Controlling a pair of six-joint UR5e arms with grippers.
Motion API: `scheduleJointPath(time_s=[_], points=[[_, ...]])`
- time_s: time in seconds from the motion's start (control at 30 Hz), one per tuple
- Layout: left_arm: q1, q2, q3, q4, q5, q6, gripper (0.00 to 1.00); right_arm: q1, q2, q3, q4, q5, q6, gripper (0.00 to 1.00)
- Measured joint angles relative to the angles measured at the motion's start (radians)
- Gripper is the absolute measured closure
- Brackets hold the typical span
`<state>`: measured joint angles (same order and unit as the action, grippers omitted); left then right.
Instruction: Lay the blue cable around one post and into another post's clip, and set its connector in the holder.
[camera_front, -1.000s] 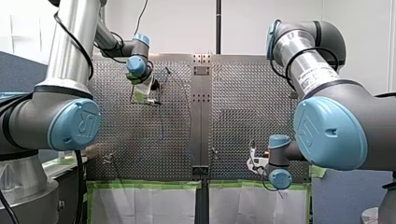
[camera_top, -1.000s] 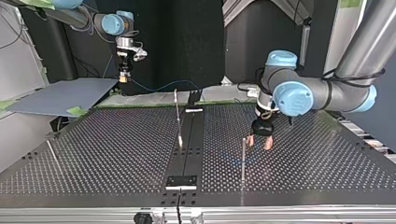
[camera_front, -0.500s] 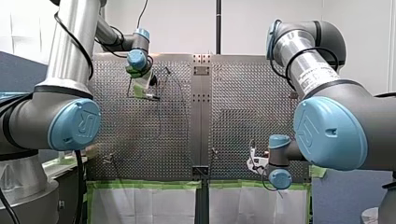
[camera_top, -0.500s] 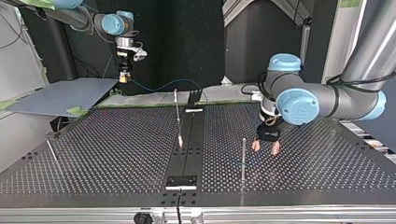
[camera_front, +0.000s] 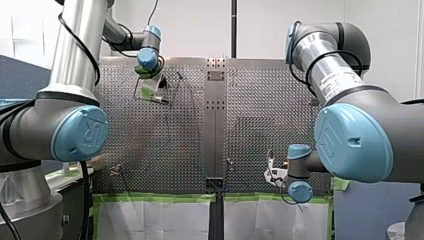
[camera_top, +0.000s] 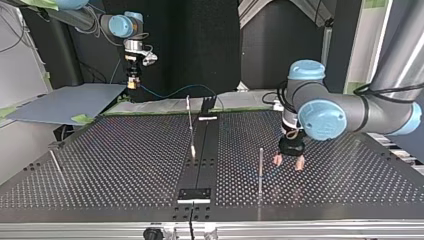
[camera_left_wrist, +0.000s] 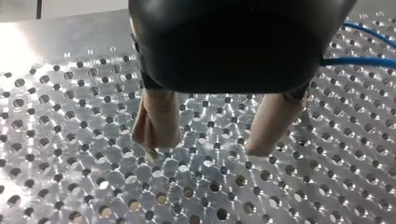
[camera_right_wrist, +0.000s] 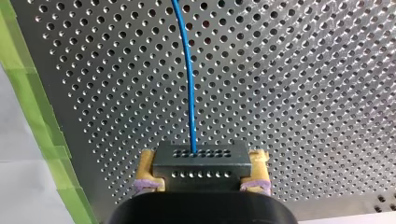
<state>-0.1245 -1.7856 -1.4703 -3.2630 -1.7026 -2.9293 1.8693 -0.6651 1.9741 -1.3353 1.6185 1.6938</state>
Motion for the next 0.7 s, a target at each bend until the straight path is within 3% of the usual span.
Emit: scheduleJointPath(time_s=[0.23,0.7], points=[[0.001,0.000,0.025,-0.033,-0.032,0.032,0.00,0.000,0.000,0.000,0.000,0.000,0.000,1.00],[-0.007,0.000,0.065,-0.124,-0.164,0.164,0.00,0.000,0.000,0.000,0.002,0.000,0.000,1.00]])
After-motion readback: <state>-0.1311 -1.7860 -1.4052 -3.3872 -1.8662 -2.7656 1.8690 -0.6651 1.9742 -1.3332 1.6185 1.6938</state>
